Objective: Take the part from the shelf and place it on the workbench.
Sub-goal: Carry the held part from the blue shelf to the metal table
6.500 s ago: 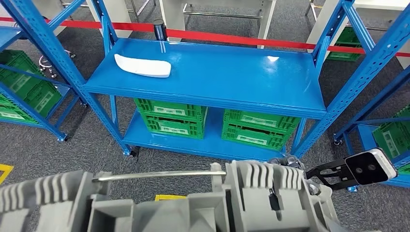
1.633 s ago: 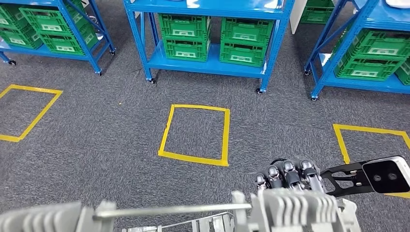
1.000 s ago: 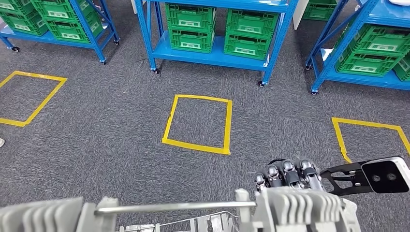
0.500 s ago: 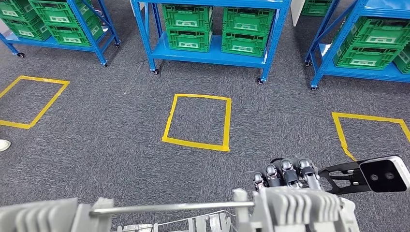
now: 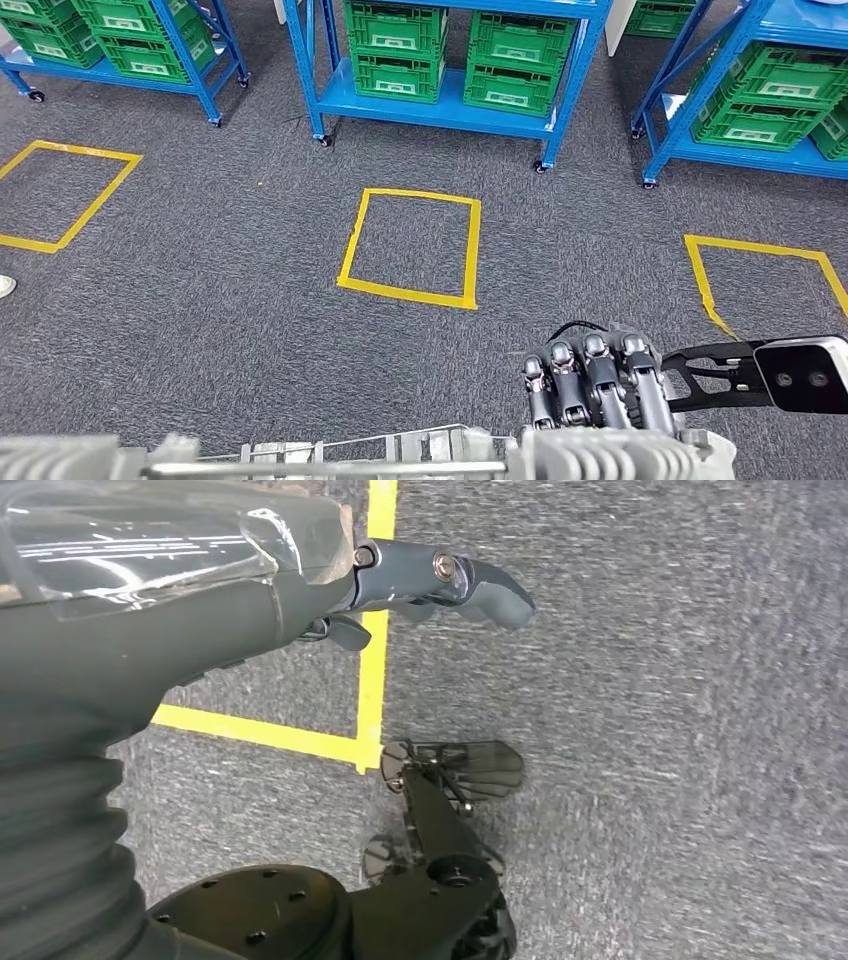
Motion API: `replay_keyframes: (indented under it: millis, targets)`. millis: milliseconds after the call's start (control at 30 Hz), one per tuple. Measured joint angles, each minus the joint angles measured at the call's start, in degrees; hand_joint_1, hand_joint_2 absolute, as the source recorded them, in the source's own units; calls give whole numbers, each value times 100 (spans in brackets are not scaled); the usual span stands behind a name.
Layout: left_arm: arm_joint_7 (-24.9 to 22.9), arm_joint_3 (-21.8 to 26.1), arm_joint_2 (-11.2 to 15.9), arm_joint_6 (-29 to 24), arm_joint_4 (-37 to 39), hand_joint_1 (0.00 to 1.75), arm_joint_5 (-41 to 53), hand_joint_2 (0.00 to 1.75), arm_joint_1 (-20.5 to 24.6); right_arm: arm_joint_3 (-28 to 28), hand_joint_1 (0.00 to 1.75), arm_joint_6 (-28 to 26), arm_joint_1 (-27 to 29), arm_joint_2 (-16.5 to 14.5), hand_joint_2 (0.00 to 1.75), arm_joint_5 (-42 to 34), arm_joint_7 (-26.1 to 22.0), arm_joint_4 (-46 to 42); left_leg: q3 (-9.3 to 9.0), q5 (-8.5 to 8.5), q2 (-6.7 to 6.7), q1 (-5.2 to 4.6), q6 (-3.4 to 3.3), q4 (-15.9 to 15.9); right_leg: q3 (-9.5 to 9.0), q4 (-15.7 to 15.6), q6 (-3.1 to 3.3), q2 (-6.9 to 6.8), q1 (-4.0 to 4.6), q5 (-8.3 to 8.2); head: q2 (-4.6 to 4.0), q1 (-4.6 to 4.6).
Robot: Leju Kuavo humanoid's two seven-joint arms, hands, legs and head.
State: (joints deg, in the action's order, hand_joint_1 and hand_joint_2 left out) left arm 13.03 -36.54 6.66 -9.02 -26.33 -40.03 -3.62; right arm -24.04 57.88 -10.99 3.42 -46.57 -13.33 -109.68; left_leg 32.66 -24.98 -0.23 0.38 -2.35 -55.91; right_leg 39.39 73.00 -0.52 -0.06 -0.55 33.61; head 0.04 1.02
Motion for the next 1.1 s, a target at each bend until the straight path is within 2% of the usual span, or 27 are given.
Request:
replay_keyframes:
  millis: [33, 67, 100, 167, 200, 267, 333, 400, 467, 500, 533, 567, 600, 667, 700, 733, 800, 867, 933, 1000, 1033, 1067, 1100]
  targets:
    - [-16, 8, 0, -5, -10, 0, 16, 175, -8, 2, 175, 1, 10, 3, 175, 35, -26, 0, 12, 5, -26, 0, 4, -12, -32, -43, -43, 1, -10, -48, 0, -1]
    - [-30, 20, -1, -9, -23, 0, 35, 175, -14, 2, 175, 1, 15, 6, 175, 70, -53, -1, 20, 8, -59, 1, 11, -28, -183, -317, -94, 7, -25, -172, 0, -1]
    - [-41, 36, -3, -13, -40, 0, 57, 175, -19, 2, 175, 2, 18, 8, 175, 98, -78, -1, 30, 8, -99, 2, 25, -50, -413, -745, -139, 48, -47, -326, 0, -2]
    - [-62, 77, -3, -29, -88, 0, 99, 175, -26, 2, 175, 3, 22, 12, 175, 146, -126, -5, 75, 6, -179, -17, 76, -110, -763, -1428, -145, 130, -60, -537, 0, 0]
    - [-76, 98, -1, -40, -116, 0, 126, 175, -39, 2, 175, 4, 23, 13, 175, 166, -148, -9, 103, 11, -211, -22, 110, -130, -827, -1577, -118, 156, -53, -575, 0, 2]
    - [-107, 130, 8, -61, -165, 0, 177, 175, -85, 1, 175, 3, 20, 15, 175, 198, -176, -24, 144, 38, -253, -8, 179, -134, -822, -1594, -40, 112, -34, -601, 0, 3]
    - [-141, 151, 21, -71, -216, 0, 231, 175, -139, -1, 175, 2, 9, 13, 175, 218, -196, -40, 202, -28, -200, 15, 245, -238, -828, -1606, 23, 58, -47, -635, 0, 12]
    - [-171, 175, 41, -79, -273, 0, 278, 175, -167, -1, 175, 0, 2, 11, 175, 228, -230, -48, 422, -341, -88, 32, 303, -749, -821, -1616, 65, -15, -59, -653, 0, 30]
    - [-202, 208, 57, -87, -324, 0, 314, 175, -178, -1, 175, -2, 4, 11, 175, 234, -257, -48, 764, -702, -42, 43, 342, -1512, -808, -1615, 81, -102, -47, -655, 0, 39]
    - [-218, 221, 62, -91, -346, 0, 331, 175, -189, -1, 175, -3, 5, 11, 175, 237, -266, -48, 867, -771, -35, 44, 350, -1748, -803, -1614, 81, -149, -42, -655, 0, 39]
    - [-233, 232, 68, -99, -369, 0, 351, 175, -205, -1, 175, -5, 5, 12, 175, 240, -272, -48, 863, -733, -21, 44, 350, -1768, -801, -1613, 81, -198, -39, -654, 0, 39]
    - [-246, 244, 76, -109, -392, 0, 370, 175, -222, -1, 175, -7, 5, 12, 175, 243, -278, -49, 739, -600, 9, 43, 340, -1551, -803, -1613, 80, -246, -35, -653, 0, 38]
    - [-255, 258, 89, -121, -419, 0, 385, 175, -237, -1, 175, -9, 3, 11, 175, 246, -288, -50, 523, -418, 76, 38, 320, -1163, -807, -1613, 78, -291, -31, -653, 0, 39]
    - [-270, 296, 119, -154, -481, 0, 421, 175, -246, 0, 175, -15, 3, 12, 175, 257, -314, -64, 128, -173, 286, -7, 264, -407, -807, -1609, 64, -380, 3, -646, 0, 36]
    - [-278, 314, 133, -169, -513, 0, 443, 175, -248, 1, 175, -19, 5, 14, 175, 268, -331, -72, 42, -133, 346, -31, 237, -219, -802, -1607, 52, -423, 19, -643, 0, 32]
    - [-291, 332, 147, -183, -542, 0, 471, 175, -254, 1, 175, -22, 9, 16, 175, 282, -349, -79, 33, -135, 356, -56, 212, -155, -797, -1609, 33, -470, 31, -641, 0, 26]
    - [-329, 369, 173, -203, -603, 0, 533, 175, -301, 2, 175, -33, 13, 21, 175, 308, -380, -94, 52, -93, 237, -55, 148, -124, -786, -1606, -18, -537, 23, -630, 0, 18]
    - [-364, 402, 192, -223, -677, 0, 582, 175, -344, 2, 175, -53, 15, 31, 175, 325, -406, -119, 41, -32, 124, -30, 72, -63, -685, -1395, -36, -391, 7, -493, 0, 7]
    - [-384, 427, 203, -235, -741, 0, 623, 175, -349, 2, 175, -77, 26, 56, 175, 333, -436, -133, 53, 6, 2, -21, 24, -40, -375, -731, 5, -145, 0, -181, 0, -14]
    - [-402, 454, 211, -240, -778, 0, 656, 175, -356, 2, 175, -95, 49, 82, 175, 334, -460, -133, 76, 20, -130, -29, 8, -43, -37, -16, 18, -52, 0, 68, 0, -24]
    - [-411, 468, 215, -241, -790, 0, 671, 175, -368, 1, 175, -101, 63, 93, 175, 334, -466, -133, 82, 24, -203, -32, 8, -47, 21, 103, -6, -40, -2, 74, 0, -24]
    - [-421, 481, 218, -242, -799, 0, 681, 175, -382, 1, 175, -103, 74, 102, 175, 334, -471, -133, 83, 28, -276, -32, 11, -53, -41, -25, -47, -28, -8, -15, 0, -25]
    - [-428, 492, 221, -243, -812, 0, 691, 175, -396, 0, 175, -103, 81, 110, 175, 334, -478, -134, 83, 28, -352, -31, 19, -64, -201, -355, -93, 10, -18, -170, 0, -25]
